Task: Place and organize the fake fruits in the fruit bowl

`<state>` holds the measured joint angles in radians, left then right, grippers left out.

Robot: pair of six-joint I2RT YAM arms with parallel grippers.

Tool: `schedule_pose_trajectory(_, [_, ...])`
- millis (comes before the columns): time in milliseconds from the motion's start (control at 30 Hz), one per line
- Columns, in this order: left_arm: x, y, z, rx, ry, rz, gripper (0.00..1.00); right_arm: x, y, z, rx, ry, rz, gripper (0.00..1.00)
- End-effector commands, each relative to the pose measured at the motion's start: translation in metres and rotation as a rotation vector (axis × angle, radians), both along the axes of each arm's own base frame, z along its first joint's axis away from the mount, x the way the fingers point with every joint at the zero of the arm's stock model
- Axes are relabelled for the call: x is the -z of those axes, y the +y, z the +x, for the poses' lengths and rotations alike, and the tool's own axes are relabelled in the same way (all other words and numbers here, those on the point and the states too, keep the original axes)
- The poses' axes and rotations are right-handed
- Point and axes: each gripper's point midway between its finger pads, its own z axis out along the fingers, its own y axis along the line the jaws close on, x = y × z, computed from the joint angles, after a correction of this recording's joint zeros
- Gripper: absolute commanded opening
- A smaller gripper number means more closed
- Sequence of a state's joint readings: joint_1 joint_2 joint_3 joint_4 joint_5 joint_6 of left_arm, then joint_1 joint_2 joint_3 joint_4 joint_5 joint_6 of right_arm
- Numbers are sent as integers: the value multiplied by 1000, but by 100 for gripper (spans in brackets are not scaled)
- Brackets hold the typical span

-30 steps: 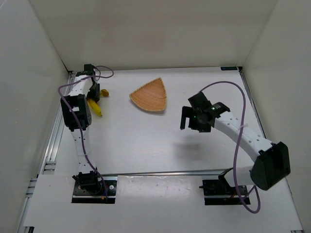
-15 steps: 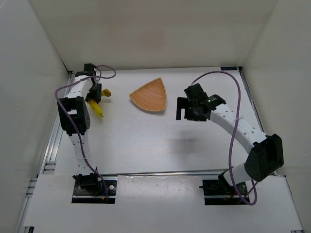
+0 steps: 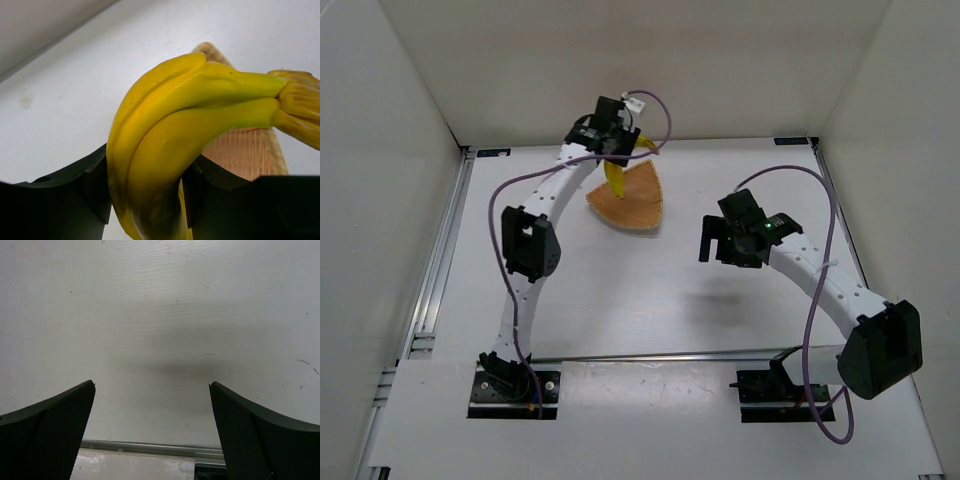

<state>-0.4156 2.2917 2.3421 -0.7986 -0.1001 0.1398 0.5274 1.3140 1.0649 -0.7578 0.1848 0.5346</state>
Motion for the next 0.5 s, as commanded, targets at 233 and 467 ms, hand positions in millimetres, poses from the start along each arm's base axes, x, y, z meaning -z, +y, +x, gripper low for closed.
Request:
schedule_pose_trajectory(233, [36,-57,22,108,-58,4,21,-12,-37,-1,68,-41,-7,100])
schedule_pose_trajectory(467, [67,-45,6,108,10,92,42,-18,-51,-4,92,-60,-10,100])
